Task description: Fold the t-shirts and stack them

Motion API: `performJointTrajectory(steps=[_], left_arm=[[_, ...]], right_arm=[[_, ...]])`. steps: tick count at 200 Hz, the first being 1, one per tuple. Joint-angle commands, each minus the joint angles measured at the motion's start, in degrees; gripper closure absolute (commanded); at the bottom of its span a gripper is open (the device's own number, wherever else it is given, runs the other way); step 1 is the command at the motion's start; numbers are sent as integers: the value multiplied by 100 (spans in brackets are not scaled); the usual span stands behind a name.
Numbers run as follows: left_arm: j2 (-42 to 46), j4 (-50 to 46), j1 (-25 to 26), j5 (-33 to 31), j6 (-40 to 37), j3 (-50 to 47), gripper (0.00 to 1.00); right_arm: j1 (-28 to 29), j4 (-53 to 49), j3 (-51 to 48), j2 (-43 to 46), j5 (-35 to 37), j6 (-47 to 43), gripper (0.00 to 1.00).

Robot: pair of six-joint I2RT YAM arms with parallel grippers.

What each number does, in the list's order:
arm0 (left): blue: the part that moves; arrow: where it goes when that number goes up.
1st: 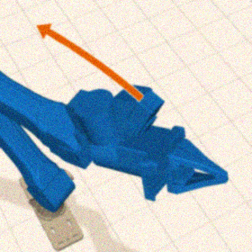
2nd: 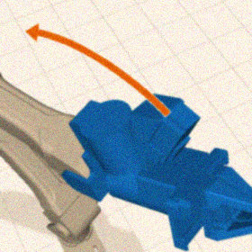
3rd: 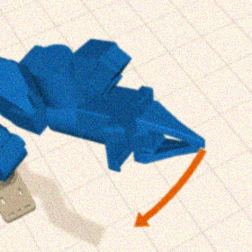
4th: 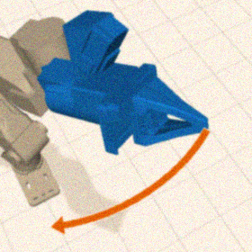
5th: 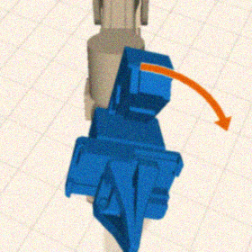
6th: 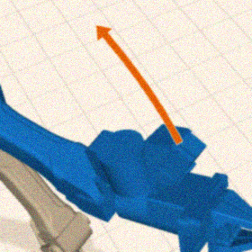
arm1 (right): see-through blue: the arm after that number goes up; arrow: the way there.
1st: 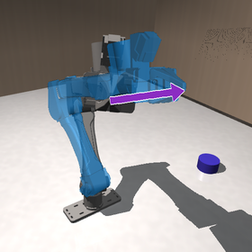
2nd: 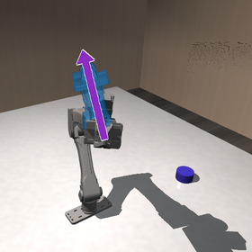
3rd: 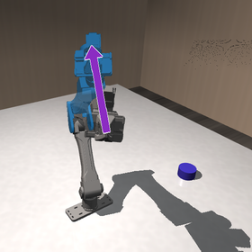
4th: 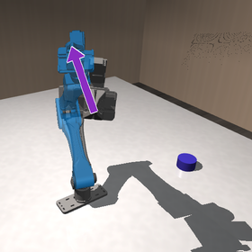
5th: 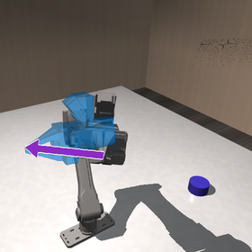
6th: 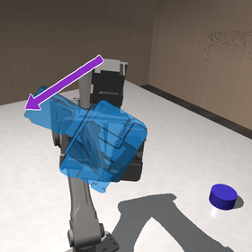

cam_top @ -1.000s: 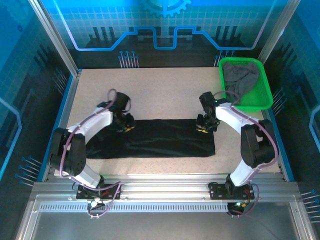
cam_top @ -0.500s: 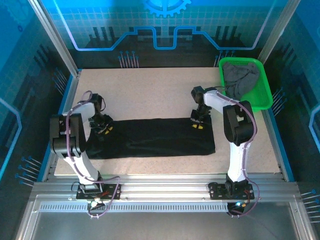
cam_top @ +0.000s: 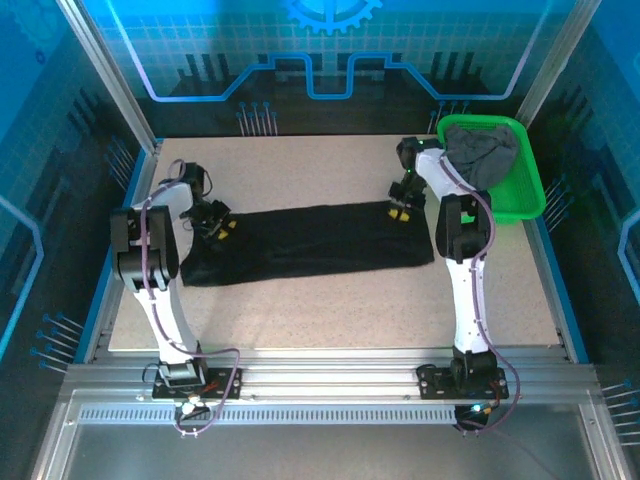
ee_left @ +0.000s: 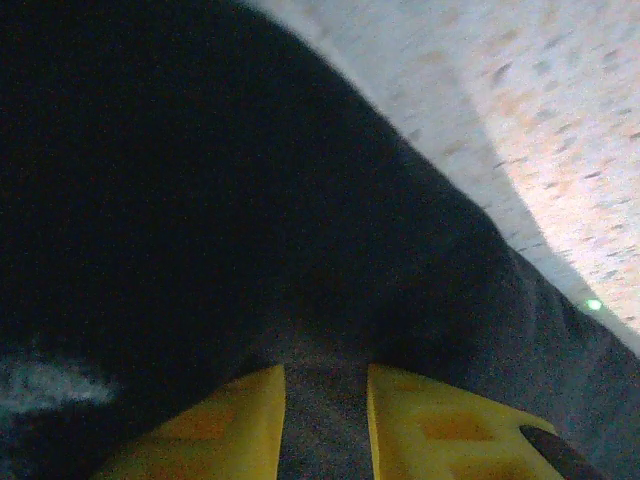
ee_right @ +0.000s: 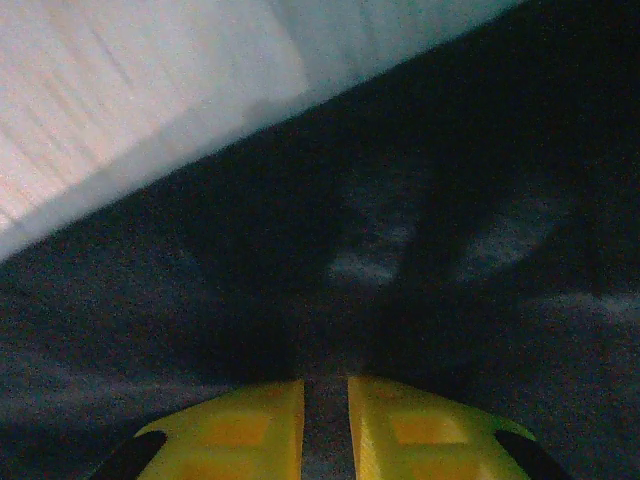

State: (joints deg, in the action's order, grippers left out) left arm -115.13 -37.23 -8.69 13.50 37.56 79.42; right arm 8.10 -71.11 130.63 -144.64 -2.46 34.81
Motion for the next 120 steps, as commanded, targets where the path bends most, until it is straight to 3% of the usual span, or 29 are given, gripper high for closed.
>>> performJointTrajectory(steps=[1, 20, 50, 86, 120], left_arm=[[341, -13, -17, 33, -59, 138, 67], [1016, 260, 79, -143, -342, -186, 59], [1635, 813, 372, 292, -1046, -814, 51], [1365, 1049, 661, 677, -1953, -1108, 51], [1023, 1411, 865, 933, -2247, -1098, 51]], right_arm=[[-105, -315, 1094, -641, -382, -756, 79], [-41, -8, 1042, -235, -500, -1159, 75], [93, 1087, -537, 1273, -950, -1138, 62], [452, 2054, -2254, 2841, -1731, -850, 56], [874, 2482, -3259, 3853, -2227, -568, 54]])
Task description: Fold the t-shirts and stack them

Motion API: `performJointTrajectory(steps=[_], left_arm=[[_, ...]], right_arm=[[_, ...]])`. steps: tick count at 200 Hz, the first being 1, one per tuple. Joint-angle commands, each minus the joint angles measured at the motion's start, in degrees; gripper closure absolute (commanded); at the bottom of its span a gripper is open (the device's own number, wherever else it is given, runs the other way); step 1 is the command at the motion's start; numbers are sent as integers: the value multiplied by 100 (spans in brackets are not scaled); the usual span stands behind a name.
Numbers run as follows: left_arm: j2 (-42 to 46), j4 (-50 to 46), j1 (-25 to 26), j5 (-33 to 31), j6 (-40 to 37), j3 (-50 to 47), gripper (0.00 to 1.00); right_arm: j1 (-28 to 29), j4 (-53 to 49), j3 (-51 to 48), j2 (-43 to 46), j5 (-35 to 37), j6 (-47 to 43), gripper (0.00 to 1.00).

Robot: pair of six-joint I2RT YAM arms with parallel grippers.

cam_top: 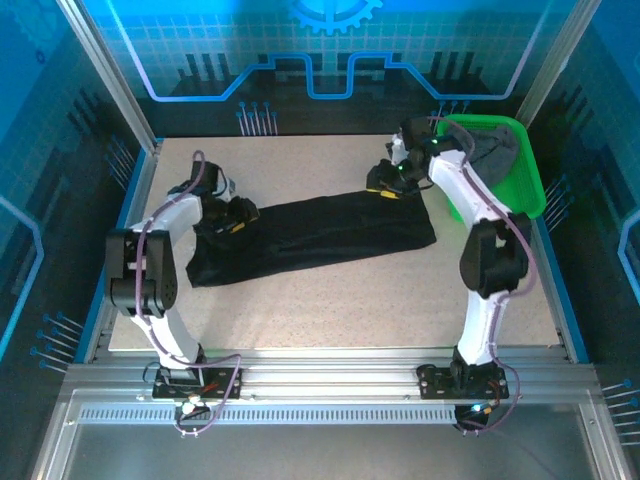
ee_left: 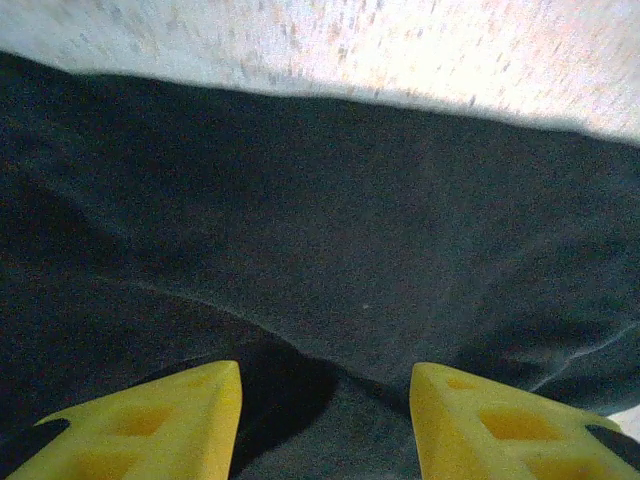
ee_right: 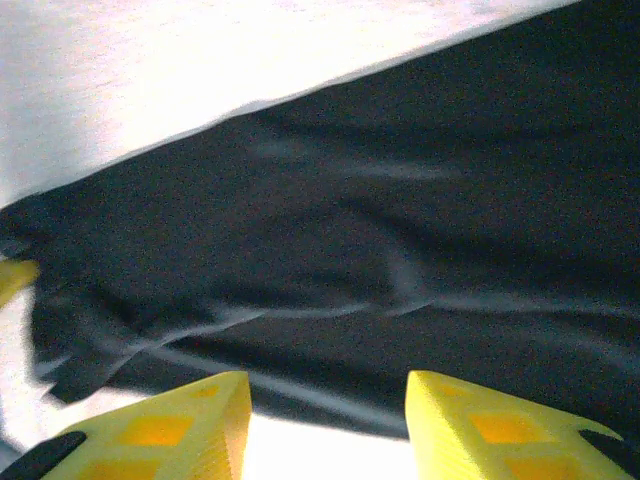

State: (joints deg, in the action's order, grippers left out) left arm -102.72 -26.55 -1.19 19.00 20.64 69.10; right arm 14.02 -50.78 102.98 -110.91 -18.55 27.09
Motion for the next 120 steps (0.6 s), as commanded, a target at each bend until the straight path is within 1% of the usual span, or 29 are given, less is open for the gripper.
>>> performJointTrajectory(steps=[1, 34, 56, 81, 97, 120], left_arm=[[-229, 343, 121, 383, -563, -60, 50], [-543, 296, 333, 371, -649, -7, 51], [-540, 322, 466, 454, -626, -147, 53], [-270, 310, 589, 410, -533, -438, 57], [-28, 360, 609, 434, -330, -698, 61], [390, 567, 671, 598, 75, -1154, 63]], right_arm=[[288, 448, -505, 499, -621, 206, 54], [435, 558, -1122, 1076, -703, 430, 54], [435, 572, -1301, 1238, -736, 474, 54], [435, 508, -1321, 1274, -729, 431, 54], [435, 518, -1320, 1283, -729, 429, 54], [435, 565, -1358, 1276, -756, 445, 54]])
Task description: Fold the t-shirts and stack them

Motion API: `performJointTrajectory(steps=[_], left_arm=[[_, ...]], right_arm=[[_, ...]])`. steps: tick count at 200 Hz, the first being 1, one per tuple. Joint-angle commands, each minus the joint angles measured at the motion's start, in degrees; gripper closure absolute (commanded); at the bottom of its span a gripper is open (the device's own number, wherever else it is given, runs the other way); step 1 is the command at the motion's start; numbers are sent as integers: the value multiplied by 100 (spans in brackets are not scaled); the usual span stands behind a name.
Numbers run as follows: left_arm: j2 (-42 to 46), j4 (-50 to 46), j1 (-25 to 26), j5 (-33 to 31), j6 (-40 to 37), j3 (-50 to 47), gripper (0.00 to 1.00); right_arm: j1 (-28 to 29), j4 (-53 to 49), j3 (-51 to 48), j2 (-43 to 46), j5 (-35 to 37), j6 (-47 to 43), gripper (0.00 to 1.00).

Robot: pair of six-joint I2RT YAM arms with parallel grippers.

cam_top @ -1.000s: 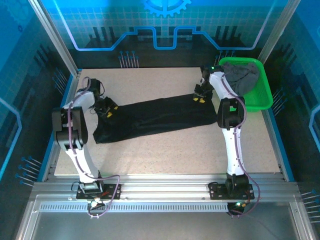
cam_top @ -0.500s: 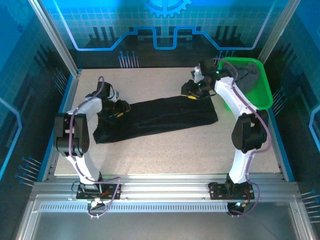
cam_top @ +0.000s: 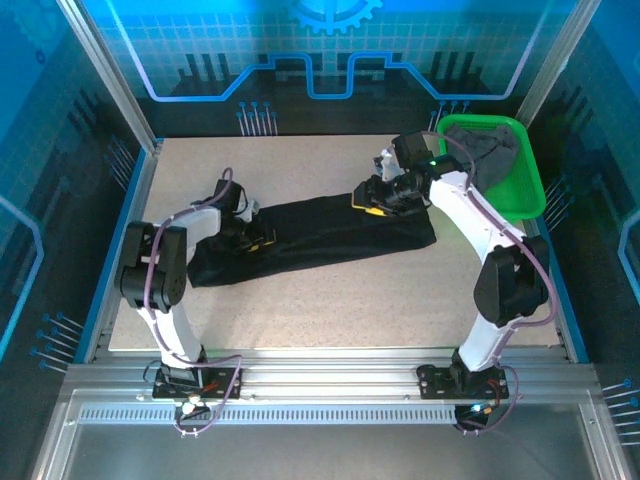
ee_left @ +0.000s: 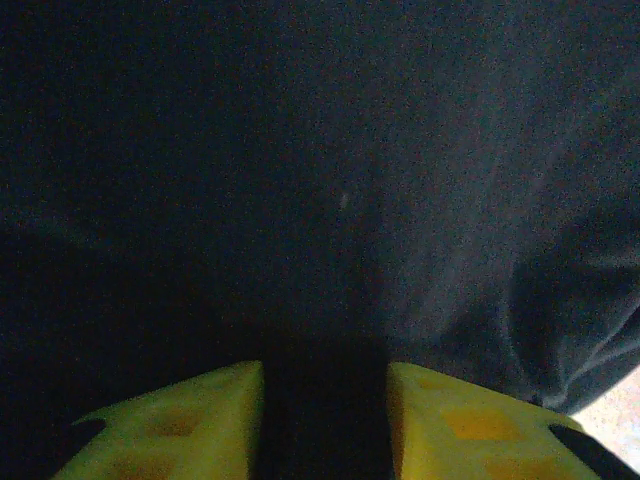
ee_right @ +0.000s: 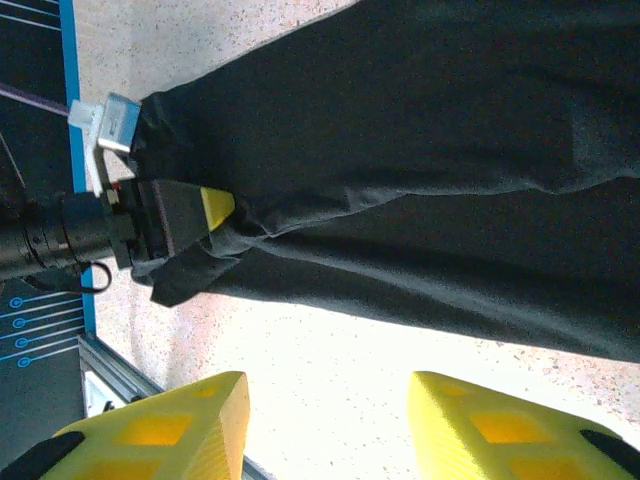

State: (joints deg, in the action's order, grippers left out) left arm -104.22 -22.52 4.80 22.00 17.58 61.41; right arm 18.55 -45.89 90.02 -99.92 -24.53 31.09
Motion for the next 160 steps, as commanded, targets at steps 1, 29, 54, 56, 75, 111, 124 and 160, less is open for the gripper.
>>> performJointTrajectory(steps=[1, 29, 54, 56, 75, 111, 124, 160], left_arm=[[551, 171, 77, 306, 401, -402, 63], [894, 357, 300, 443, 913, -853, 63], [1061, 611, 531, 515, 1393, -1235, 64], [1057, 623, 549, 516, 1427, -1260, 63], [1109, 781, 666, 574, 1721, -1476, 64], [1332, 1055, 733, 976, 2293, -1666, 64], [1593, 914, 726, 984, 2379, -1590, 64], [2253, 311, 600, 300, 2364, -1106, 61]], right_arm=[[-18, 78, -67, 176, -153, 46, 54], [-18, 139, -153, 164, -201, 59, 55], [-30, 156, -243, 166, -208, 46, 55], [-23, 154, -253, 166, -212, 46, 55], [-31, 177, -323, 207, -219, 46, 55], [-51, 191, -464, 295, -217, 27, 56], [-62, 189, -526, 331, -201, 37, 56], [-60, 379, -869, 490, -155, 178, 56]])
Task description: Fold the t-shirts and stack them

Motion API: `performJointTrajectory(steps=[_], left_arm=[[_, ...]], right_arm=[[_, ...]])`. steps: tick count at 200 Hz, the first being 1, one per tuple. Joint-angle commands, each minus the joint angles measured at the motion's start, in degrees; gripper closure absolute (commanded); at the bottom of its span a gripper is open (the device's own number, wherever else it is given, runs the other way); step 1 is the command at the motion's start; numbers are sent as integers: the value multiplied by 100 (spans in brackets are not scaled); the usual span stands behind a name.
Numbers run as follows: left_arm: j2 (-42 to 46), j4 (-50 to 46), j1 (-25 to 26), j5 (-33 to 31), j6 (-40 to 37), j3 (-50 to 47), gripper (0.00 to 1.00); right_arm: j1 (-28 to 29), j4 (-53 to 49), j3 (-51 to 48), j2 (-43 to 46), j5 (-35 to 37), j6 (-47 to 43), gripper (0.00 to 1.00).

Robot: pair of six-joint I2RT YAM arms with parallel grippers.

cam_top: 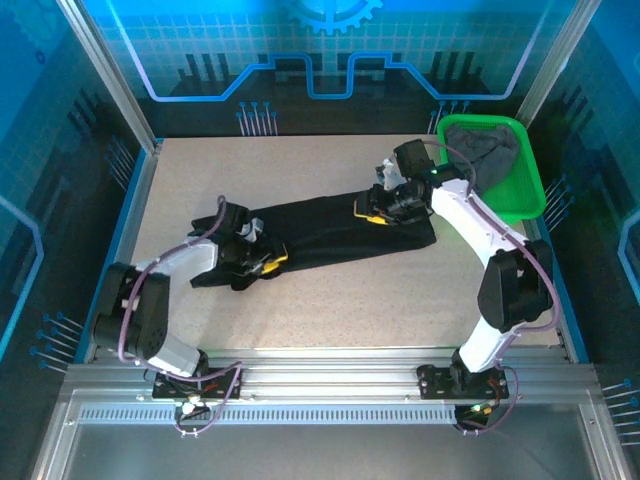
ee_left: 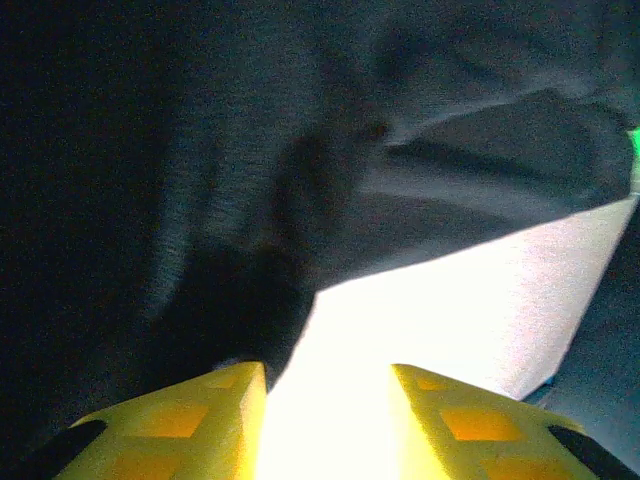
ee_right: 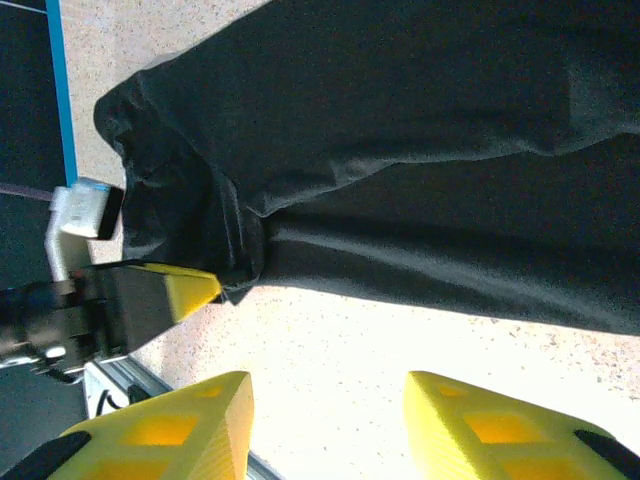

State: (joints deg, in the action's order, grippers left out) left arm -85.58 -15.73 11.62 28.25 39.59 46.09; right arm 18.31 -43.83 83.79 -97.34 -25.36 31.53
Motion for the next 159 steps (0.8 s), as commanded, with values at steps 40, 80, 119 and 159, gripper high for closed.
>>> performJointTrajectory(steps=[40, 80, 119, 159], left_arm=[[-467, -498, -230, -632, -103, 810, 63], [-864, -247, 90, -362, -1, 719, 64], [-820, 22, 837, -391, 395, 216, 65], [-819, 418, 974, -422, 822, -217, 66]], right_arm=[[98, 366, -460, 294, -127, 336, 57], [199, 326, -446, 376, -83, 354, 57], [226, 336, -558, 458, -90, 369, 57], [243, 375, -534, 371, -152, 380, 57]])
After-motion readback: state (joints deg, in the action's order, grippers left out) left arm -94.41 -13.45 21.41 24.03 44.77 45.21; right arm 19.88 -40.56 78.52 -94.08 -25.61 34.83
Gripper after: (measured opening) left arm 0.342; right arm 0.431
